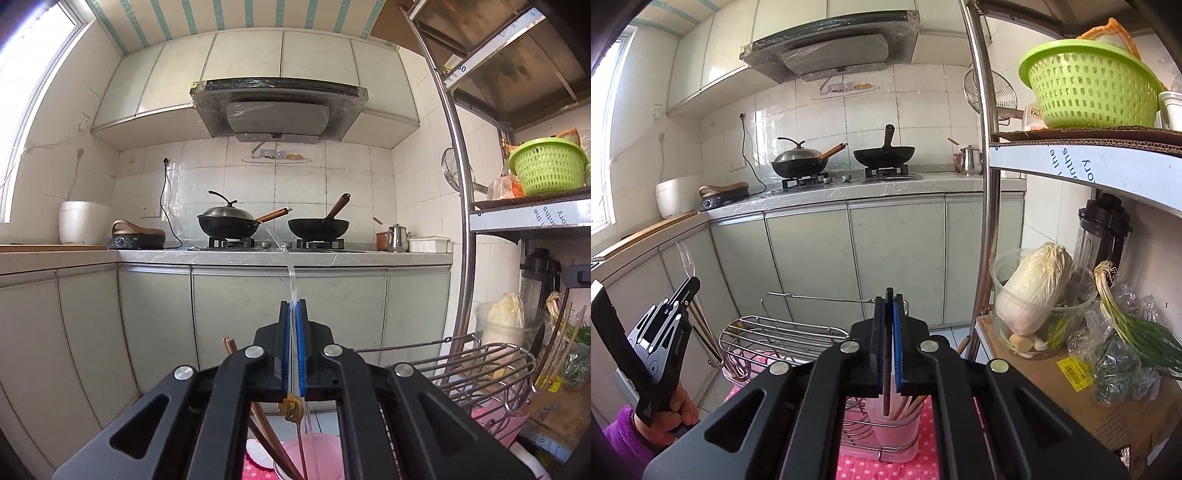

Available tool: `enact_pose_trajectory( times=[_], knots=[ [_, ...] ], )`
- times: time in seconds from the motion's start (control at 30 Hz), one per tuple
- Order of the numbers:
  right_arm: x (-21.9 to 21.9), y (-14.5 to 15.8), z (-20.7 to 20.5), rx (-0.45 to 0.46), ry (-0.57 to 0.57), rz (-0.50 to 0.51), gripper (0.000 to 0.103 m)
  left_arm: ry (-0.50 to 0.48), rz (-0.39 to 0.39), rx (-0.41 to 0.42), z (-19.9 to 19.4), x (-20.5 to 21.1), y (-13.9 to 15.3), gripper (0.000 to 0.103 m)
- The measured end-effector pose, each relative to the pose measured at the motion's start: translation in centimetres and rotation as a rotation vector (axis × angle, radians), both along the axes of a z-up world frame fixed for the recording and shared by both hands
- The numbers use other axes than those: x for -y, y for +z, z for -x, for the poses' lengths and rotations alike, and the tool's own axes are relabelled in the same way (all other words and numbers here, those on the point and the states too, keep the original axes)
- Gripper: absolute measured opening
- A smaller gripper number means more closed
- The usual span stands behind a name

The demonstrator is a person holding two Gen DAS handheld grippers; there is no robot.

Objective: Organize utensils
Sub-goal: 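Lower the fork and chopstick into the pink cups and open both tools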

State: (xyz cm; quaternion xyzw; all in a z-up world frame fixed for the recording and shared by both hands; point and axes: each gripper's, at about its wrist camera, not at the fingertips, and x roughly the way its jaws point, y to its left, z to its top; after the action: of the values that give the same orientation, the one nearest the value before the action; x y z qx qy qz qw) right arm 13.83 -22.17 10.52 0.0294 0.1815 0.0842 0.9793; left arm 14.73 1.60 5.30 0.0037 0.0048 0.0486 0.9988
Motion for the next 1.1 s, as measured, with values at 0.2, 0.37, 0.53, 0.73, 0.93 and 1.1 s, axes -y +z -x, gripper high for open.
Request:
enact_pose_trajectory(
  times=[0.2, 0.37, 0.53, 0.73, 0.93, 1.1],
  knots=[
    [-0.6, -0.9, -0.3, -0.047, 0.021, 0.009, 0.004, -0.030, 0.025, -0.051, 0.2, -0.1, -1.9, 0.003],
    [-1.3, -1.8, -0.2, -0.081, 0.032, 0.022, 0.004, -0.058, 0.052, -0.111, 0.6, -0.4, -3.7, 0.003],
    [-1.8, -3.2, -0.2, -0.123, 0.038, 0.028, 0.004, -0.087, 0.066, -0.171, 0.8, -0.6, -5.1, 0.003],
    [-2.0, -4.3, -0.5, -0.170, 0.046, 0.025, 0.005, -0.106, 0.111, -0.235, 0.7, -1.3, -6.1, 0.003],
    [-1.8, -5.0, -0.7, -0.213, 0.062, 0.008, 0.006, -0.127, 0.142, -0.283, 0.8, -1.6, -6.4, 0.004],
    [-1.2, -5.3, -1.0, -0.253, 0.078, -0.015, 0.007, -0.140, 0.146, -0.327, 1.1, -1.7, -6.6, 0.015]
  ],
)
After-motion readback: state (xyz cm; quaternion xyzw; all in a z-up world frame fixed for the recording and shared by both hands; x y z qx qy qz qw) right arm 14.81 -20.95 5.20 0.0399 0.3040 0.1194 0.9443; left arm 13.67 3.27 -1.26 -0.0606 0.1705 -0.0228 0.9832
